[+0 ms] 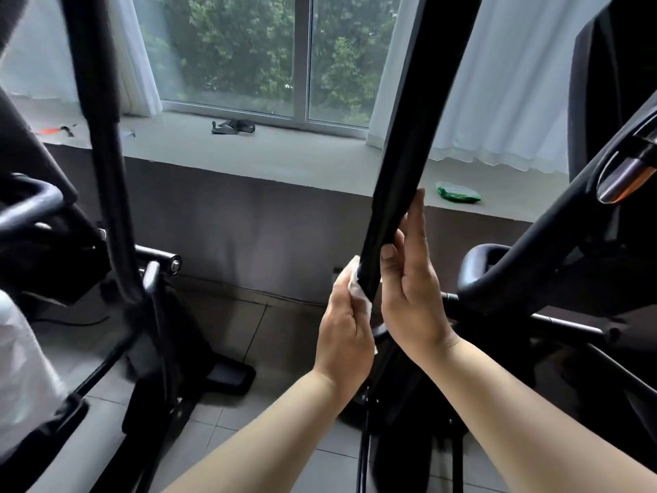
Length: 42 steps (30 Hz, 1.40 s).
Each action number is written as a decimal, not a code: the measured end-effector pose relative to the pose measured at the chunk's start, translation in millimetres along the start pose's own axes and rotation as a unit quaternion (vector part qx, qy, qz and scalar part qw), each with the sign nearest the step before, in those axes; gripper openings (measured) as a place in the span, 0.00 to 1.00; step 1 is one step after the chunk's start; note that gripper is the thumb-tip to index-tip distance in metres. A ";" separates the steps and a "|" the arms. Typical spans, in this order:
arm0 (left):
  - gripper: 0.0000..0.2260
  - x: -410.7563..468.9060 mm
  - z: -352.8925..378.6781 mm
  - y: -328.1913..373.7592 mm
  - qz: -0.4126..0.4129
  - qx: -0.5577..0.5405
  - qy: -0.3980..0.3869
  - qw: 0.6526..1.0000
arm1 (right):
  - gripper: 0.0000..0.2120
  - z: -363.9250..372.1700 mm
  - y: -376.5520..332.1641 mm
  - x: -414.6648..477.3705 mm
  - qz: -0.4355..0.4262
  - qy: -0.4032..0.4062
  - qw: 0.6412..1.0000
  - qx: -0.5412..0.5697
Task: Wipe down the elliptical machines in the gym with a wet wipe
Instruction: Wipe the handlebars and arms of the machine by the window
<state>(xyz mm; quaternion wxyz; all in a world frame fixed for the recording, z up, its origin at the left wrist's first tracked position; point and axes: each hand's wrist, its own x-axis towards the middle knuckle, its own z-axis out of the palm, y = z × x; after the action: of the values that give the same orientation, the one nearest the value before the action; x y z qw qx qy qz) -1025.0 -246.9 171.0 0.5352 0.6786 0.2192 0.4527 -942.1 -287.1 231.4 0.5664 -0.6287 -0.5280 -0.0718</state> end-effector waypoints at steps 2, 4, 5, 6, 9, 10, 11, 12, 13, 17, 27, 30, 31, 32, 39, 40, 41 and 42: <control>0.19 10.5 0.6 6.2 0.045 -0.015 0.006 0.999 | 0.32 0.6 1.0 -0.6 0.005 -0.003 1.000 -0.002; 0.18 15.9 6.4 3.3 0.076 -0.036 0.011 0.996 | 0.32 -0.3 -0.1 -2.1 0.001 -0.006 1.000 0.003; 0.17 14.0 8.9 0.5 0.079 -0.041 0.013 0.996 | 0.33 -0.5 -0.1 -2.8 0.000 -0.010 1.000 0.001; 0.15 9.7 10.0 -2.5 0.074 -0.037 0.016 0.996 | 0.33 -0.4 -0.3 -3.2 0.004 -0.011 1.000 -0.002; 0.11 0.2 7.5 -1.4 0.032 -0.020 0.039 0.999 | 0.33 -2.5 0.4 -4.1 0.017 -0.011 1.000 -0.002; 0.09 4.0 5.8 2.9 0.011 -0.016 0.045 0.999 | 0.33 -3.3 1.3 -4.2 0.017 -0.012 1.000 -0.006; 0.10 11.0 3.6 9.2 -0.001 -0.008 0.058 0.998 | 0.33 -4.1 0.8 -4.1 0.017 -0.016 1.000 -0.007; 0.11 21.4 0.4 17.0 0.007 0.005 0.076 0.997 | 0.33 -4.8 0.4 -4.0 0.017 -0.019 1.000 -0.005; 0.11 32.8 -4.7 25.8 0.027 0.014 0.096 0.995 | 0.33 -5.1 0.1 -4.2 0.013 -0.021 1.000 0.000; 0.13 76.6 -19.5 48.4 0.136 -0.020 0.244 0.960 | 0.34 -2.2 -1.2 -5.4 0.011 -0.008 1.000 0.006; 0.21 9.2 15.7 1.2 0.037 -0.064 0.049 0.996 | 0.32 -5.7 0.0 -7.6 0.022 -0.014 1.000 0.010; 0.27 20.3 10.2 21.8 0.063 -0.063 0.045 0.995 | 0.29 -5.0 -5.3 -4.5 0.013 0.000 0.999 0.051; 0.29 28.1 8.7 34.2 0.084 -0.048 0.051 0.994 | 0.27 -5.6 -7.7 -1.5 0.003 0.012 0.996 0.085; 0.29 36.5 8.6 45.5 0.104 -0.029 0.055 0.993 | 0.25 -6.9 -9.7 2.0 -0.013 0.026 0.993 0.113; 0.22 32.5 6.4 16.9 0.181 -0.021 0.024 0.983 | 0.09 -9.8 -26.8 27.8 -0.074 0.091 0.989 0.094; 0.22 30.4 6.1 12.2 0.178 -0.009 0.027 0.984 | 0.08 -10.3 -27.5 29.5 -0.075 0.090 0.989 0.089; 0.22 31.5 5.5 15.4 0.177 -0.002 0.033 0.984 | 0.06 -11.7 -28.2 32.1 -0.076 0.092 0.989 0.083; 0.22 36.3 4.7 22.3 0.177 0.002 0.041 0.983 | 0.06 -13.4 -29.5 35.3 -0.074 0.098 0.990 0.075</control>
<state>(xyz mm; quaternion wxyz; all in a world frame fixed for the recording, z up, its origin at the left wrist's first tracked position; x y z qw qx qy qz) -1007.3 -228.5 205.3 0.4356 0.6889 0.1181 0.5672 -942.0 -282.9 279.1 0.6543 -0.5334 -0.5188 -0.1351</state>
